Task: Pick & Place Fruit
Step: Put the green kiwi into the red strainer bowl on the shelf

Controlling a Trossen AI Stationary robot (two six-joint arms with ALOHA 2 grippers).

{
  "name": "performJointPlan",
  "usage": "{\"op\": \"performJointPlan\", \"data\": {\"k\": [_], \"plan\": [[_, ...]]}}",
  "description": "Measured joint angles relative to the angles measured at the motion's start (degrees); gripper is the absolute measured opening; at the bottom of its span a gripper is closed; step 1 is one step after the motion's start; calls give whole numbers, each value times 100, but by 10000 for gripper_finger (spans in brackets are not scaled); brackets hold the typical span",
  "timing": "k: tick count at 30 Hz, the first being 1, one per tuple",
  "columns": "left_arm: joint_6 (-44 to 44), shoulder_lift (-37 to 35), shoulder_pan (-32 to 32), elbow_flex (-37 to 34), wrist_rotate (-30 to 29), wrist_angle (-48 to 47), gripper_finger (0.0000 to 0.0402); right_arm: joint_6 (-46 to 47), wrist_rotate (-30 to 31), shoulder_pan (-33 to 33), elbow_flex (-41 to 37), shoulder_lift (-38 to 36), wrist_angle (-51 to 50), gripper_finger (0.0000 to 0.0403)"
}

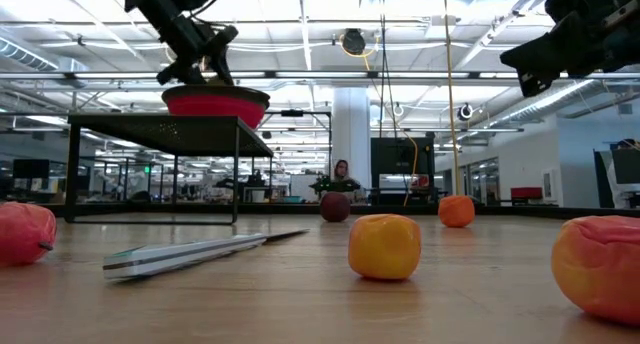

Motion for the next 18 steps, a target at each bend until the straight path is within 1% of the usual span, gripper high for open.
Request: {"op": "performJointPlan", "data": {"k": [4, 9, 15, 18], "plan": [[104, 154, 129, 72, -42, -46, 207, 0, 0, 0, 0, 0, -205, 0], [294, 259, 147, 74, -115, 145, 207, 0, 0, 0, 0, 0, -202, 0], [1429, 320, 13, 78, -600, 126, 207, 0, -2, 0, 0, 0, -202, 0], [1681, 320, -61, 80, -781, 125, 207, -3, -1, 0, 0, 0, -201, 0]]}}
